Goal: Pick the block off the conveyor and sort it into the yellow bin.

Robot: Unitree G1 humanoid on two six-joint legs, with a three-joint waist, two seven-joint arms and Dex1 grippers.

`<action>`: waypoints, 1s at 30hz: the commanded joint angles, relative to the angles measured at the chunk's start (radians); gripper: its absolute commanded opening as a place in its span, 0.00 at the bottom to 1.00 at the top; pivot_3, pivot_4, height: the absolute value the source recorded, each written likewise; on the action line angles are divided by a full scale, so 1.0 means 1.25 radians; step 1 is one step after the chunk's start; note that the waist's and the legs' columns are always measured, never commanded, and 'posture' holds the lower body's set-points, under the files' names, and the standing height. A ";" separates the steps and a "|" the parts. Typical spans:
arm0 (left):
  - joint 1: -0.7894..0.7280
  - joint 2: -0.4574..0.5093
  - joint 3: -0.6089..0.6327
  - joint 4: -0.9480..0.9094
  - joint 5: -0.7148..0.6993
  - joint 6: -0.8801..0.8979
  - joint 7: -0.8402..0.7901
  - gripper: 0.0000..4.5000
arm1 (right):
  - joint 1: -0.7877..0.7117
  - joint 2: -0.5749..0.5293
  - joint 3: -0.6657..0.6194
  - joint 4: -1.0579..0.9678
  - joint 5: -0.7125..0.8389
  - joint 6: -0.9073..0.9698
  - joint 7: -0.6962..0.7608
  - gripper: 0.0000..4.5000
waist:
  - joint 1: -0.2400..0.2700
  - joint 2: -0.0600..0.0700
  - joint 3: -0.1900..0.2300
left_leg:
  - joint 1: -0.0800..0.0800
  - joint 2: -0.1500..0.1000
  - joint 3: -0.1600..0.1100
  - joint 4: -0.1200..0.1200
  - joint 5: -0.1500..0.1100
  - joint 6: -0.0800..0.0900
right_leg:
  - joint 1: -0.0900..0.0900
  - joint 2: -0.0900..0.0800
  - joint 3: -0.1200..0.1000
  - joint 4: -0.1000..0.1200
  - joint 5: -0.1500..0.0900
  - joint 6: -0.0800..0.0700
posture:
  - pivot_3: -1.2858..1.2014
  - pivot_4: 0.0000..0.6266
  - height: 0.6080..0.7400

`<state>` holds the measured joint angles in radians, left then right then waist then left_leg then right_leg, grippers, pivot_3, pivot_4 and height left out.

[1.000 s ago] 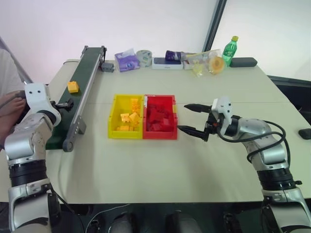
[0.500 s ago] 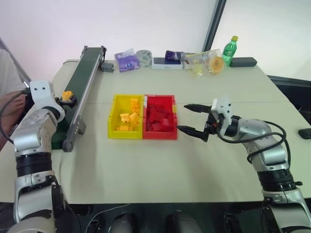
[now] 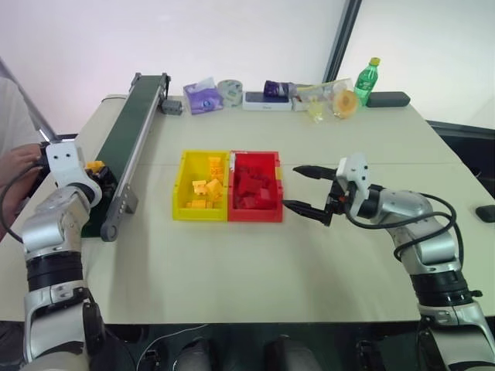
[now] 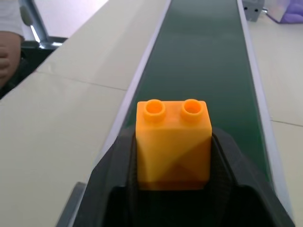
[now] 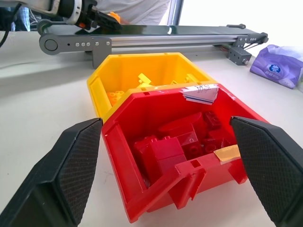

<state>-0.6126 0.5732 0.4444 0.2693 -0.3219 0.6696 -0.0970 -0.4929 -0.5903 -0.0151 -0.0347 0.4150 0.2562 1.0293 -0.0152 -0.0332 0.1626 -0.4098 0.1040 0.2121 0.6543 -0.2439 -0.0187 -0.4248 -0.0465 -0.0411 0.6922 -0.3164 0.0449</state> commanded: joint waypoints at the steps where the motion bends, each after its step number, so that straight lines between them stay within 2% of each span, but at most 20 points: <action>1: -0.024 0.022 0.005 -0.113 -0.012 -0.003 -0.007 0.29 | -0.012 -0.005 -0.018 -0.011 0.009 -0.013 0.003 1.00 | 0.002 0.000 0.000 | 0.000 0.000 0.000 0.000 0.000 0.000 | 0.000 0.000 0.000 0.000 0.000 0.000 | 0.52 0.24 1.00; 6: -0.028 0.021 -0.012 -0.162 -0.032 -0.046 -0.073 0.29 | -0.021 0.000 -0.013 -0.002 0.006 -0.017 0.004 1.00 | 0.001 0.000 0.000 | 0.000 0.000 0.000 0.001 0.000 0.000 | 0.000 0.000 0.000 0.000 0.000 0.000 | 0.52 0.24 1.00; 9: -0.003 0.037 -0.067 -0.215 -0.052 -0.087 -0.201 0.29 | -0.026 0.002 -0.011 0.004 0.005 -0.020 0.006 1.00 | 0.000 0.000 0.000 | 0.000 0.000 0.000 0.000 0.000 0.000 | 0.000 0.000 0.000 0.000 0.000 0.000 | 0.52 0.24 1.00; 11: 0.013 0.045 -0.092 -0.259 -0.123 -0.048 -0.312 0.29 | -0.028 0.003 -0.010 0.007 0.006 -0.021 0.006 1.00 | 0.000 0.000 0.000 | 0.000 0.000 0.000 0.000 0.000 0.000 | 0.000 0.000 0.000 0.000 0.000 0.000 | 0.52 0.24 1.00; 14: 0.007 0.046 -0.148 -0.269 -0.134 -0.104 -0.429 0.29 | -0.028 0.006 -0.009 0.006 0.006 -0.022 0.006 1.00 | 0.001 0.000 0.000 | 0.000 0.000 0.000 0.000 0.000 0.000 | 0.000 0.000 0.000 0.000 0.000 0.000 | 0.52 0.24 1.00; 20: -0.082 0.003 -0.248 -0.124 -0.093 -0.180 -0.537 0.29 | -0.010 0.011 -0.006 -0.006 0.006 -0.026 0.005 1.00 | 0.003 0.000 0.000 | 0.000 0.000 0.000 0.001 0.000 0.000 | 0.000 0.000 0.000 0.000 0.000 0.000 | 0.52 0.24 1.00; 25: -0.161 -0.062 -0.317 0.036 -0.005 -0.245 -0.511 0.29 | 0.009 0.011 -0.019 -0.038 0.012 -0.015 -0.018 1.00 | 0.002 0.000 0.000 | 0.000 0.000 0.000 0.003 0.000 0.000 | 0.001 0.000 0.000 0.001 0.000 0.000 | 0.52 0.24 1.00; 30: -0.167 -0.076 -0.338 0.080 0.020 -0.273 -0.542 0.29 | 0.046 0.000 -0.029 -0.082 0.016 -0.003 -0.033 1.00 | -0.004 0.000 0.000 | 0.000 0.000 0.000 0.002 0.000 0.000 | 0.000 0.001 0.000 0.001 0.000 0.000 | 0.52 0.24 1.00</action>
<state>-0.7977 0.4653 0.0102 0.3767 -0.3080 0.3609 -0.7661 -0.4360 -0.5770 -0.0187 -0.0816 0.4156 0.2543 0.9968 -0.0198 -0.0332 0.1627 -0.4101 0.1041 0.2116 0.6573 -0.2439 -0.0185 -0.4246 -0.0451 -0.0412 0.6933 -0.3167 0.0454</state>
